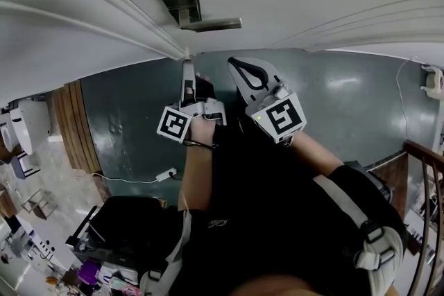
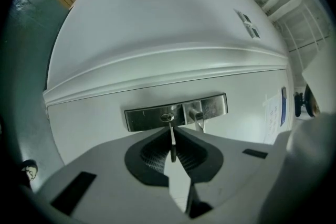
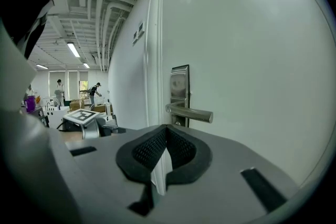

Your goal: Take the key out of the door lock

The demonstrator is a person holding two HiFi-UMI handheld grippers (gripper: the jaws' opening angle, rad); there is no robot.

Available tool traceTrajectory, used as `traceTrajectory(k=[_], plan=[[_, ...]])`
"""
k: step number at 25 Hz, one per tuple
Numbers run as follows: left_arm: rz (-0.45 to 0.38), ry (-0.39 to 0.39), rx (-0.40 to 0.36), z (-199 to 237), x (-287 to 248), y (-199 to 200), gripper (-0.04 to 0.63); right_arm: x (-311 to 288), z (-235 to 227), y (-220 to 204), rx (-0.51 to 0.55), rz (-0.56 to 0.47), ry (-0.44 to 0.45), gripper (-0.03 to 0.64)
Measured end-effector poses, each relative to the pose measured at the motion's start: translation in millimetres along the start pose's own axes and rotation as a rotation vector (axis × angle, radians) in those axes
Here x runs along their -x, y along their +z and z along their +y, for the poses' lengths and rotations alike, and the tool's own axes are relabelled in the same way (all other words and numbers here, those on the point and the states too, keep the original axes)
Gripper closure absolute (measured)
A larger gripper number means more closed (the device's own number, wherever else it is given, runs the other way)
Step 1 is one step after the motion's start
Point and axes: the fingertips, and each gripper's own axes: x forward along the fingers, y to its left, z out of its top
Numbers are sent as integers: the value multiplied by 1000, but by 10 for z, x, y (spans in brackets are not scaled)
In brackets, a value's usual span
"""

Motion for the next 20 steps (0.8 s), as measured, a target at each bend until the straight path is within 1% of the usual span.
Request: traceTrajectory(k=[3,5,7,10,13,15,17,20], plan=[[12,-2,-25,-13,100,-3,560,20,57,-71,-14,21,-5,609],[33,9,-95,-50,163,-37,560,74,75,-116,-33,33,-13,608],[65,16,-213,-134,210,-90,560,145,89,-157,-33,44,-15,609],[103,4,-435,-290,276,-223,560,256,89,-211,-6,57,-2,609],[126,17,-623,-422,361,-430,560,377,47,-259,-3,59,23,609],[132,40,-728,-496,386,-564,560,446,-22,-287,1,57,37,609],[136,56,-815,-579,403,-697,560,524,-112,-315,0,49,40,609],[158,61,-904,-691,405,-962,560,691,-288,-374,2,45,23,609]])
